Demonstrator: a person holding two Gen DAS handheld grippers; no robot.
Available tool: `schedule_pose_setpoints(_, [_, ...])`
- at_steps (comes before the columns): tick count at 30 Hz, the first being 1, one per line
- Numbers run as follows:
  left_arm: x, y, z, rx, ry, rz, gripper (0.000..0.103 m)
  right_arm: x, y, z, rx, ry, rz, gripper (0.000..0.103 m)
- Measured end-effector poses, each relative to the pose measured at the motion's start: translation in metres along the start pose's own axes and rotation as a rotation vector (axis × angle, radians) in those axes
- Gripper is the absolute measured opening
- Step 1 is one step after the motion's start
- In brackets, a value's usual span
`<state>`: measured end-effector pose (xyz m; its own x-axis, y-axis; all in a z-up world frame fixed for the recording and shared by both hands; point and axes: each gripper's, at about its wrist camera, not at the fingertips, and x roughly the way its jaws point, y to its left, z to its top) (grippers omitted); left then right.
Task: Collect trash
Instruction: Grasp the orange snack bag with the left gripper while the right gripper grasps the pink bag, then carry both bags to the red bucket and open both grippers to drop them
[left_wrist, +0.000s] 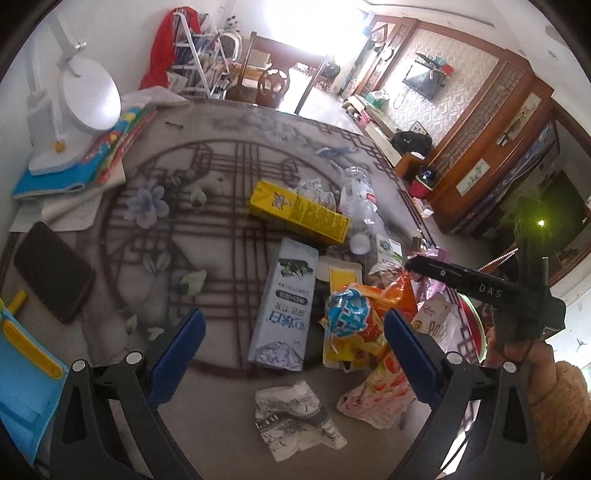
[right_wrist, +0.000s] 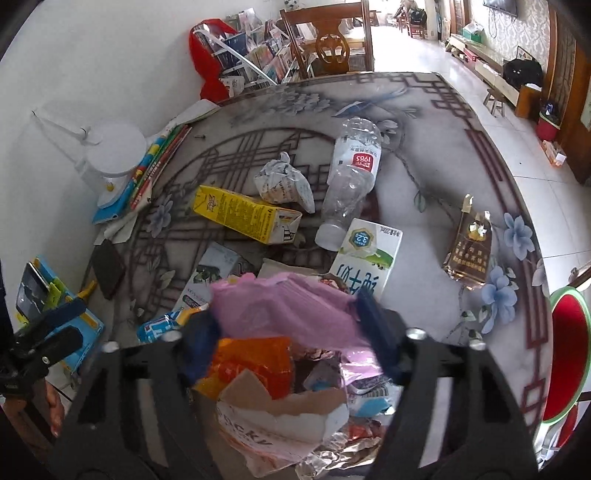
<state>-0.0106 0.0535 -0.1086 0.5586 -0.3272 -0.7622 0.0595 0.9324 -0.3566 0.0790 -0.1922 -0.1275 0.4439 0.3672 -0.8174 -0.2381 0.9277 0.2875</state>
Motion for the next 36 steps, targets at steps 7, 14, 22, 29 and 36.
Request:
schedule_pose_setpoints(7, [0.027,-0.038,-0.005,0.079,0.079,-0.152,0.076,-0.030,-0.012,0.004,0.030,-0.083,0.015,0.040])
schedule_pose_setpoints(14, [0.076,-0.058,0.002,0.103,0.170,-0.250,0.076,-0.054,-0.019,-0.006,0.059,-0.143,-0.017,0.040])
schedule_pose_setpoints(22, [0.123,-0.056,0.011,0.047,0.228,-0.235,0.036,-0.074,-0.039,-0.026,0.106,-0.153,-0.050,0.040])
schedule_pose_setpoints(29, [0.103,-0.058,0.021,0.008,0.163,-0.202,0.026,-0.093,-0.053,-0.023,0.073,-0.198,-0.027,0.040])
schedule_pose_setpoints(36, [0.064,-0.075,0.039,0.016,0.031,-0.070,0.026,-0.111,-0.099,-0.013,0.062,-0.235,-0.019,0.040])
